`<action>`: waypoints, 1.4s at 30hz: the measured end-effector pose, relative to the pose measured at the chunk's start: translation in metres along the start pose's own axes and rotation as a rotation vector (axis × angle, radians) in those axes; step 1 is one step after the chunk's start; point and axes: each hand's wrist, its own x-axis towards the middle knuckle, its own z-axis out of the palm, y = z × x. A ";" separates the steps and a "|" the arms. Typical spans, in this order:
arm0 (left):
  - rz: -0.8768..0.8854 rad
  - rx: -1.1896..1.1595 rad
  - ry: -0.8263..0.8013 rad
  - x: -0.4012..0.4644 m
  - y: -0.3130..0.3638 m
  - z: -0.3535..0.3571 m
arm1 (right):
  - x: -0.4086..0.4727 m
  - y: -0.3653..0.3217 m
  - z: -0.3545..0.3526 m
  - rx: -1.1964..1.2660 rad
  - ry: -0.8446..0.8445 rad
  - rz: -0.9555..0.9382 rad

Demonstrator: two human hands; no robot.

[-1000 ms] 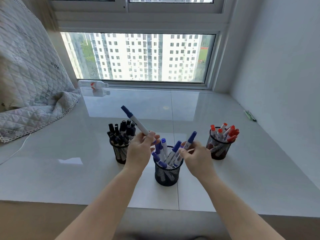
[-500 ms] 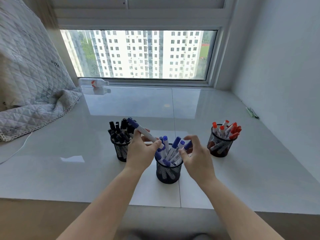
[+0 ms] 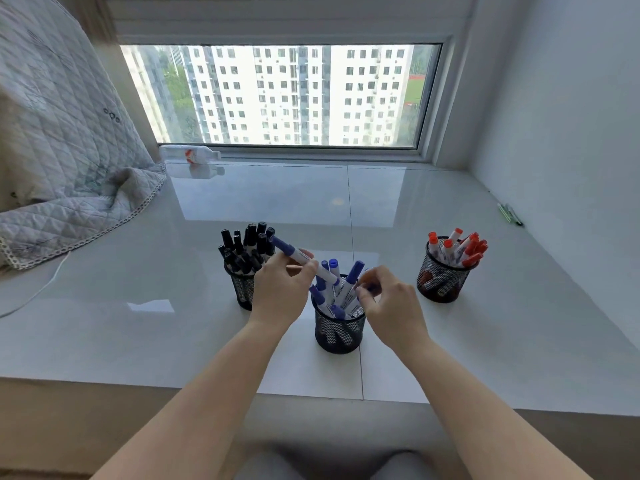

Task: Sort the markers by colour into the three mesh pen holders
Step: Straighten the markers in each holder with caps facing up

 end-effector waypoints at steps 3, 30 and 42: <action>-0.005 -0.016 0.003 0.001 0.003 0.001 | 0.003 -0.002 -0.003 0.086 0.094 0.130; 0.171 0.502 -0.144 -0.004 -0.006 0.003 | 0.016 0.000 0.000 -0.048 -0.114 0.322; 0.122 0.667 -0.352 0.033 0.014 0.021 | 0.013 -0.003 -0.007 -0.040 -0.062 0.296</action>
